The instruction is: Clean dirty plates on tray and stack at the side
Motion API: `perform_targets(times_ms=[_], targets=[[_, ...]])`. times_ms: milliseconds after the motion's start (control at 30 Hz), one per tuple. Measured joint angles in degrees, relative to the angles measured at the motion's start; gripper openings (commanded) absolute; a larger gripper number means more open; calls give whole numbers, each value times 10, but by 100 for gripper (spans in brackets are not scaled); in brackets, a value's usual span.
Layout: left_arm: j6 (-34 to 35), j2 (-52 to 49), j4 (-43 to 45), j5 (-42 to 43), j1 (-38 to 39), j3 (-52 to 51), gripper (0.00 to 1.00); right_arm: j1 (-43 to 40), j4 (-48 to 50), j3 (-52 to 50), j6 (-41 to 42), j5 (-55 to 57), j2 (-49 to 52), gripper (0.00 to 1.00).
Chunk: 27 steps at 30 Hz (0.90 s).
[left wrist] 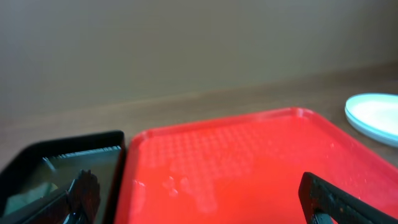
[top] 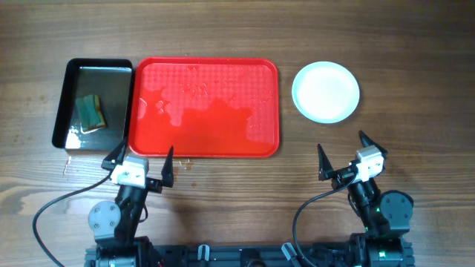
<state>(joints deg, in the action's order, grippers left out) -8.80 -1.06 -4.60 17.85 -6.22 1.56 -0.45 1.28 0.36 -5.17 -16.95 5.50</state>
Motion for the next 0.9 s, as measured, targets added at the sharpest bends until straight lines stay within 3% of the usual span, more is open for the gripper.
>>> perform_targets(times_ms=[900], targets=[[-2, 2, 8, 0, 7, -3, 100, 0, 0, 0, 0, 0, 0, 99]])
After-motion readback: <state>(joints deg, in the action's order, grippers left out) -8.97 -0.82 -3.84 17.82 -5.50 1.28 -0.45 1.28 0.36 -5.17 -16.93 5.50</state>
